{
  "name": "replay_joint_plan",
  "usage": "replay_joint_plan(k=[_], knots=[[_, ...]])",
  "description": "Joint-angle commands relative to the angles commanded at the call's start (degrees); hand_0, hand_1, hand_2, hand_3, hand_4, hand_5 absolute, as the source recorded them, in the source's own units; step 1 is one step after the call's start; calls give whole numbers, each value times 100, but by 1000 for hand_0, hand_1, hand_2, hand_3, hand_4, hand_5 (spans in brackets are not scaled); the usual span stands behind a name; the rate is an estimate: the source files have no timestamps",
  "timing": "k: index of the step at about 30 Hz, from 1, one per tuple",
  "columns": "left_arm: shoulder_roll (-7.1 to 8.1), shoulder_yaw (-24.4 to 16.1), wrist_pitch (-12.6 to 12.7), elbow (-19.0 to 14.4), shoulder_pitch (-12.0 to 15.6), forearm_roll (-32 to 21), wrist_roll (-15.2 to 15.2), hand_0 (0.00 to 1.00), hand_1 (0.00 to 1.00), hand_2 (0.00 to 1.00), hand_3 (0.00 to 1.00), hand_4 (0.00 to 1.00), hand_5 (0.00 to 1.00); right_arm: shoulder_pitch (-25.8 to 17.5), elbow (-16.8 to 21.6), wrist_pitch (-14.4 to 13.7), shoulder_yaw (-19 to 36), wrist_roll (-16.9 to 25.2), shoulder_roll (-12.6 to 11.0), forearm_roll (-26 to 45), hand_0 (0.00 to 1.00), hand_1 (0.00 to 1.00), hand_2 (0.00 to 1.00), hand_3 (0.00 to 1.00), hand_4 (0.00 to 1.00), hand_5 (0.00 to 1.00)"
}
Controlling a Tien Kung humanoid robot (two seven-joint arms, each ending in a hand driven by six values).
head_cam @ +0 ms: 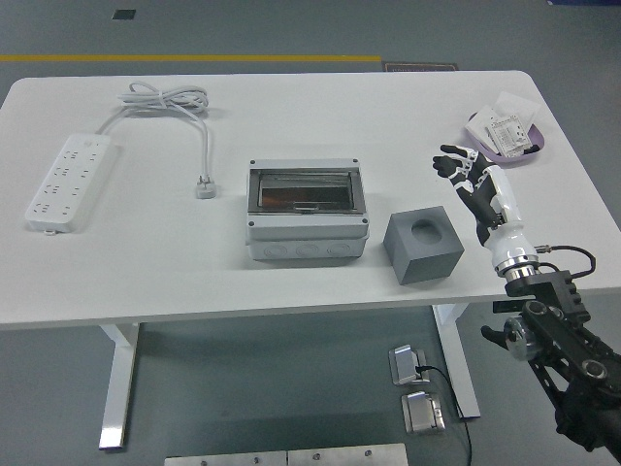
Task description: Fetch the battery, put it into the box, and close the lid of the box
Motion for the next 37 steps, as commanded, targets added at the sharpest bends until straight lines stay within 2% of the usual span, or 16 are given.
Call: replay_joint_plan(k=[11, 12, 17, 18, 23, 24, 29, 30, 37], knots=[[-7, -17, -14, -4, -35, 16, 16, 626, 686, 637, 635, 664, 87, 12, -1, 82, 149, -75, -26, -68, 740, 679, 639, 698, 887, 537], [-5, -19, -14, -4, -39, 19, 15, 626, 686, 635, 637, 663, 88, 11, -1, 89, 160, -82, -29, -74, 765, 716, 745, 752, 891, 547], [12, -29, -12, -4, -58, 36, 17, 626, 686, 635, 637, 663, 88, 16, -10, 135, 180, -134, -36, -133, 765, 716, 745, 752, 891, 547], [14, -30, -13, -4, -60, 40, 17, 626, 685, 635, 639, 663, 88, 15, -12, 150, 175, -154, -37, -147, 800, 753, 792, 827, 916, 581], [12, -26, -19, -7, -71, 51, 21, 626, 685, 635, 639, 663, 88, 6, -10, 181, 136, -205, -47, -185, 800, 753, 792, 827, 916, 581], [12, -25, -20, -6, -74, 53, 21, 626, 684, 634, 640, 663, 87, 3, -9, 184, 129, -209, -50, -187, 857, 794, 832, 855, 966, 642], [7, -45, -26, -6, -99, 96, 27, 626, 684, 634, 640, 663, 87, -9, 5, 190, 111, -230, -75, -195, 857, 794, 832, 855, 966, 642], [7, -53, -26, -7, -103, 109, 30, 625, 682, 634, 640, 662, 86, -12, 10, 191, 107, -232, -80, -194, 876, 820, 868, 884, 996, 677], [-2, -74, -31, -10, -116, 150, 40, 625, 682, 634, 640, 662, 86, -28, 48, 152, 78, -186, -111, -134, 876, 820, 868, 884, 996, 677]])
